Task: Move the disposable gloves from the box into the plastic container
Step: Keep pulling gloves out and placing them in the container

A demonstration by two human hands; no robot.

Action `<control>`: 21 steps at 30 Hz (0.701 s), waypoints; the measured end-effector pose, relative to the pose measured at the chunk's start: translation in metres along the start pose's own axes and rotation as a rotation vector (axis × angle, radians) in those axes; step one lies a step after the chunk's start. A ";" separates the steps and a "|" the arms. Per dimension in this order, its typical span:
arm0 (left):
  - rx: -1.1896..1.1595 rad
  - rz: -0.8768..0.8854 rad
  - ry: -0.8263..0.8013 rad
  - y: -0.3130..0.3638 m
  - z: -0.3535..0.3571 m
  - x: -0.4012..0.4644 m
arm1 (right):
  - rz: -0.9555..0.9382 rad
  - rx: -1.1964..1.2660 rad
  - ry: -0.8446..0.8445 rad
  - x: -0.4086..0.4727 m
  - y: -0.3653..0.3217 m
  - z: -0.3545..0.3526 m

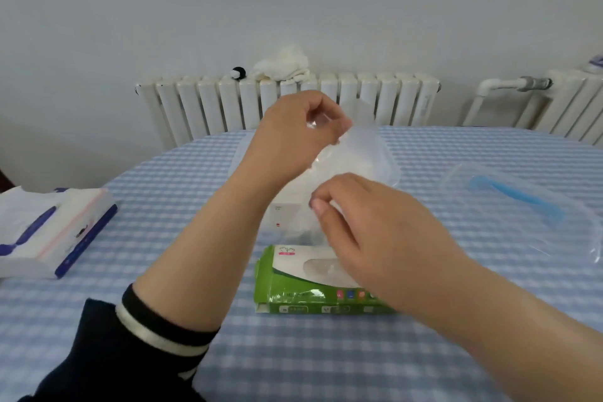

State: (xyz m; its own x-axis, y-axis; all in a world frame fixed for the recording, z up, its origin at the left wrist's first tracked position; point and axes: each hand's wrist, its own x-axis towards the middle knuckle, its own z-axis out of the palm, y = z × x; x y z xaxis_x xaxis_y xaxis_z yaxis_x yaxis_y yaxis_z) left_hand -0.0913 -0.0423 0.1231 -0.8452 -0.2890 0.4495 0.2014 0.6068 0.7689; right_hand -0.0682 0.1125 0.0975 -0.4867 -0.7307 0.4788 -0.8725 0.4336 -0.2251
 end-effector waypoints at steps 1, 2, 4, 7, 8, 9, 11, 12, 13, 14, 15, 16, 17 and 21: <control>-0.042 -0.023 0.016 0.000 -0.002 0.007 | 0.092 -0.050 -0.025 0.012 0.004 0.001; -0.078 -0.055 0.040 -0.004 -0.004 0.015 | 0.173 -0.078 -0.035 0.023 0.011 0.002; -0.083 -0.119 0.109 -0.018 -0.008 0.030 | 0.254 -0.106 -0.044 0.049 0.026 0.006; 0.189 -0.169 0.131 -0.047 -0.010 0.042 | 0.335 -0.124 -0.194 0.082 0.049 0.023; 0.352 -0.175 0.109 -0.055 -0.010 0.043 | 0.369 -0.142 -0.265 0.091 0.055 0.030; 0.509 -0.173 0.086 -0.062 -0.010 0.042 | 0.393 -0.174 -0.325 0.100 0.060 0.036; 0.734 -0.155 0.022 -0.071 -0.009 0.040 | 0.404 -0.213 -0.445 0.111 0.067 0.044; 0.804 -0.148 -0.024 -0.074 -0.009 0.040 | 0.399 -0.208 -0.511 0.116 0.069 0.047; 0.860 -0.145 -0.076 -0.077 -0.009 0.040 | 0.385 -0.182 -0.576 0.119 0.071 0.049; 0.908 -0.147 -0.132 -0.081 -0.010 0.041 | 0.378 -0.148 -0.649 0.122 0.072 0.050; 0.959 -0.153 -0.196 -0.084 -0.011 0.043 | 0.371 -0.134 -0.713 0.124 0.074 0.052; 1.020 -0.159 -0.267 -0.086 -0.012 0.044 | 0.370 -0.144 -0.766 0.127 0.076 0.054; 1.089 -0.162 -0.343 -0.086 -0.014 0.044 | 0.373 -0.167 -0.816 0.129 0.080 0.056; 1.312 -0.113 -0.577 -0.083 -0.014 0.042 | 0.367 -0.206 -0.960 0.132 0.093 0.061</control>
State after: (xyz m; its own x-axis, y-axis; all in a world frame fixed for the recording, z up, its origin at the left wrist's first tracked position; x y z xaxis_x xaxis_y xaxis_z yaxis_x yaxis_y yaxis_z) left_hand -0.1365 -0.1151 0.0841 -0.9684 -0.2388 -0.0721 -0.2040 0.9244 -0.3222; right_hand -0.2165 0.0241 0.0876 -0.6284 -0.6089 -0.4841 -0.6842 0.7287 -0.0284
